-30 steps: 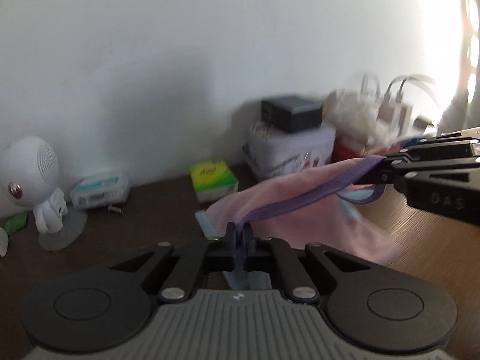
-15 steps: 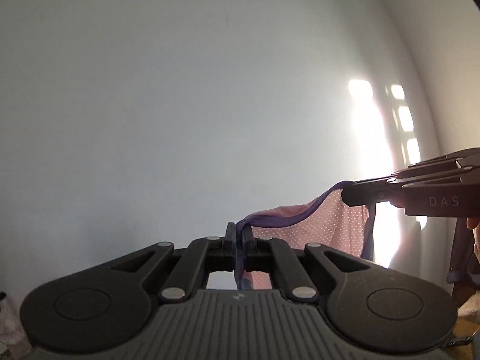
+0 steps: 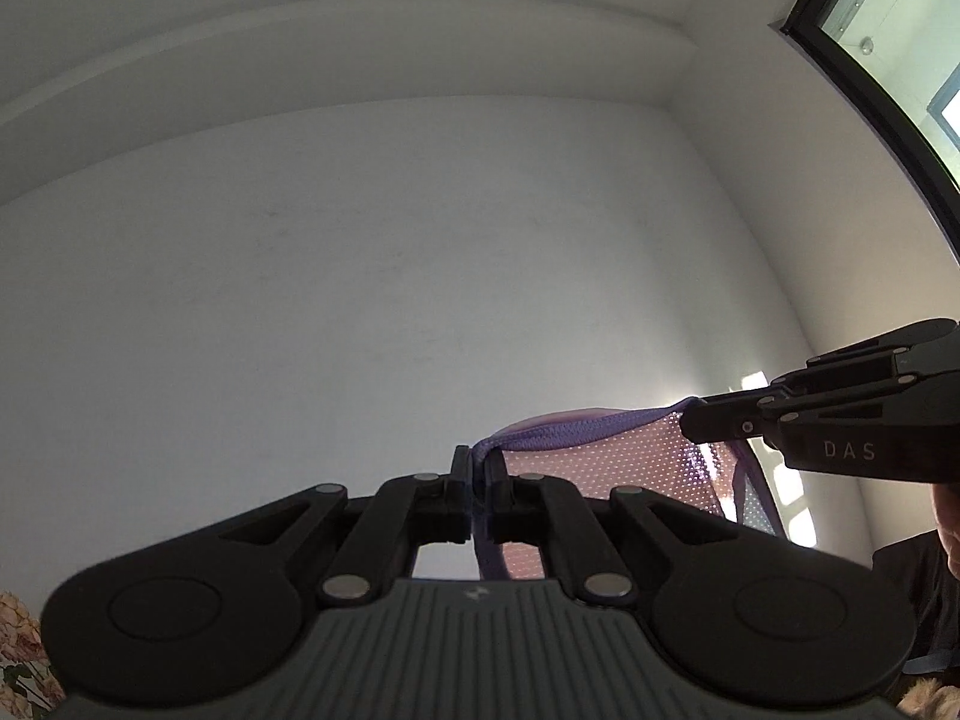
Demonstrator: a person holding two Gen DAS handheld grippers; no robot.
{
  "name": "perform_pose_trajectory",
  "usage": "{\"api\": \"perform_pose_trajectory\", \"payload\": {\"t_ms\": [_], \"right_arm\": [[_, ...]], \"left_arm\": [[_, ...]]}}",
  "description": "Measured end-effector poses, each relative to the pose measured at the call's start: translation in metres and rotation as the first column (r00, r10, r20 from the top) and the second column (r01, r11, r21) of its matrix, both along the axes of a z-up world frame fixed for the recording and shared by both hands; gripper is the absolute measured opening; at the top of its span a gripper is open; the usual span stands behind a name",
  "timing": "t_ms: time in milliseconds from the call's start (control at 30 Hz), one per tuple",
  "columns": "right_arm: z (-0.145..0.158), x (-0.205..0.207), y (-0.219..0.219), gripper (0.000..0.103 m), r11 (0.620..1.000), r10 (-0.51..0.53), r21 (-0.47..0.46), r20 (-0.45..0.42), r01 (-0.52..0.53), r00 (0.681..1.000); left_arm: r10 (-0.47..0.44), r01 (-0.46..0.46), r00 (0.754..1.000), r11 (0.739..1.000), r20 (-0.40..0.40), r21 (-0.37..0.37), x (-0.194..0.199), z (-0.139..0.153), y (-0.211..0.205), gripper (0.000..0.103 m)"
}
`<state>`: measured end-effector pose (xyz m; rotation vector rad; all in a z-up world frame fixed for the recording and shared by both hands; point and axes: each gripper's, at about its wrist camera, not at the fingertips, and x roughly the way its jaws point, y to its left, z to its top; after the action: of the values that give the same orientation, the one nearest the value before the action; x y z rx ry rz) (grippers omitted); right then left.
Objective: Fold clothes
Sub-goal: 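Lift the pink garment up with both grippers to unfold it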
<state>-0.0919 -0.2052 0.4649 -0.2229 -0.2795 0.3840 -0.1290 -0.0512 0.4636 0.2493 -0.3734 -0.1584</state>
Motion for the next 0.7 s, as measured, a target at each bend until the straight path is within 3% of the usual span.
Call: {"api": "perform_pose_trajectory", "payload": {"t_ms": [100, 200, 267, 333, 400, 433, 467, 500, 600, 700], "right_arm": [[-0.013, 0.024, 0.002, 0.001, 1.000, -0.009, -0.004, -0.065, 0.009, 0.998], [-0.033, 0.076, 0.009, 0.001, 0.998, -0.047, -0.041, -0.151, 0.041, 0.987], [-0.053, 0.125, 0.014, 0.001, 0.996, -0.071, -0.064, -0.227, 0.058, 0.971], [-0.080, 0.180, 0.018, 0.001, 0.994, -0.097, -0.083, -0.310, 0.074, 0.946], [-0.116, 0.236, 0.019, 0.002, 0.991, -0.118, -0.098, -0.386, 0.086, 0.915], [-0.137, 0.262, 0.019, 0.005, 0.990, -0.133, -0.107, -0.419, 0.096, 0.898], [-0.157, 0.288, 0.019, 0.018, 0.988, -0.148, -0.116, -0.451, 0.106, 0.880], [-0.178, 0.311, 0.018, 0.037, 0.983, -0.177, -0.139, -0.499, 0.124, 0.848], [-0.236, 0.333, 0.011, 0.043, 0.969, -0.212, -0.234, -0.616, 0.081, 0.759], [-0.283, 0.297, 0.002, 0.051, 0.955, -0.182, -0.292, -0.712, -0.049, 0.678]], "left_arm": [[0.006, -0.006, 0.999, 1.000, -0.048, 0.005, 0.030, -0.011, -0.002, 0.003], [0.019, -0.019, 0.988, 1.000, -0.152, 0.005, 0.089, -0.034, -0.003, 0.003], [0.026, -0.027, 0.972, 1.000, -0.232, 0.002, 0.134, -0.054, -0.002, 0.003], [0.035, -0.037, 0.939, 0.999, -0.343, 0.002, 0.192, -0.088, -0.001, 0.003], [0.051, -0.052, 0.892, 0.999, -0.450, 0.012, 0.250, -0.128, 0.000, 0.008], [0.064, -0.062, 0.864, 0.998, -0.500, 0.021, 0.279, -0.153, 0.002, 0.022], [0.092, -0.089, 0.829, 0.996, -0.551, 0.032, 0.305, -0.176, 0.007, 0.048], [0.124, -0.122, 0.789, 0.992, -0.601, 0.044, 0.330, -0.200, 0.013, 0.054], [0.129, -0.113, 0.657, 0.991, -0.743, 0.071, 0.348, -0.264, 0.033, 0.054], [0.088, -0.051, 0.570, 0.996, -0.817, 0.072, 0.292, -0.313, 0.060, 0.057]]}}
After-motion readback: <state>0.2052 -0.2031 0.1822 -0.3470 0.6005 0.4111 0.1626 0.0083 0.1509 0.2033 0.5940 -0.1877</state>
